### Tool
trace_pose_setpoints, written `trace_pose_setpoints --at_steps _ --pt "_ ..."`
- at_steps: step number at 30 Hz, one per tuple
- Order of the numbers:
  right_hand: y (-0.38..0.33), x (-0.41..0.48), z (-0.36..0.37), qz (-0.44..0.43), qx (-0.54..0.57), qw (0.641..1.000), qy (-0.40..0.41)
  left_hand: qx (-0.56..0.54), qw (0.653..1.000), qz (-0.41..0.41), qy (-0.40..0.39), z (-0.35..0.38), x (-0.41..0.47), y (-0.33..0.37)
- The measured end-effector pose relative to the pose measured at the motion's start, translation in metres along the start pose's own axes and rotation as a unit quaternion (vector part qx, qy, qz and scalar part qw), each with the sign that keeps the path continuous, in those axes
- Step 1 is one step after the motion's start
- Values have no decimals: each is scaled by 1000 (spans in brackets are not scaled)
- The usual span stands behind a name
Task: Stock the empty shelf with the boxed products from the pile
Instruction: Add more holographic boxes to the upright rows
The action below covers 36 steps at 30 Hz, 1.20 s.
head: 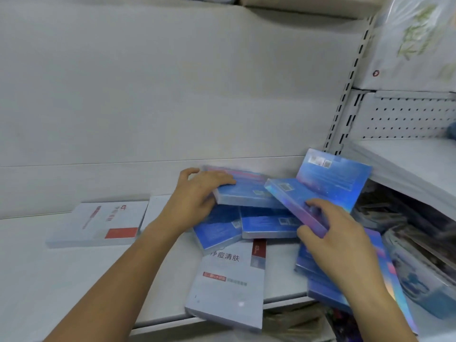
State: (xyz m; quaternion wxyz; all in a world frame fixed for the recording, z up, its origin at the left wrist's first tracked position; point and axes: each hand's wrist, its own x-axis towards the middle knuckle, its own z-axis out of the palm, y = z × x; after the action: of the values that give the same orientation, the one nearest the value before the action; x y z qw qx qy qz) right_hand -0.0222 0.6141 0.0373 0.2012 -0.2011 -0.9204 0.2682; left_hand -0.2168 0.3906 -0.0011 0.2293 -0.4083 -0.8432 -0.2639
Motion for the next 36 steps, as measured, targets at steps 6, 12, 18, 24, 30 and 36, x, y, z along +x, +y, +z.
trace_pose_setpoints --at_steps 6,12,18,24,30,36 --pt "-12 11 -7 -36 118 979 161 -218 946 -143 194 -59 -10 -9" --pt "-45 21 -5 -40 382 899 209 -385 828 -256 318 -112 -37 -20" --pt "-87 23 39 54 587 806 53 -399 764 -357 359 -150 -90 -51" --pt "-115 15 78 111 653 746 -65 -500 675 -440 317 -173 -141 -84" --pt "-128 11 93 131 673 716 -133 -583 601 -467 283 -178 -157 -82" --pt "-127 11 78 167 667 716 -118 -591 585 -463 307 -179 -154 -76"
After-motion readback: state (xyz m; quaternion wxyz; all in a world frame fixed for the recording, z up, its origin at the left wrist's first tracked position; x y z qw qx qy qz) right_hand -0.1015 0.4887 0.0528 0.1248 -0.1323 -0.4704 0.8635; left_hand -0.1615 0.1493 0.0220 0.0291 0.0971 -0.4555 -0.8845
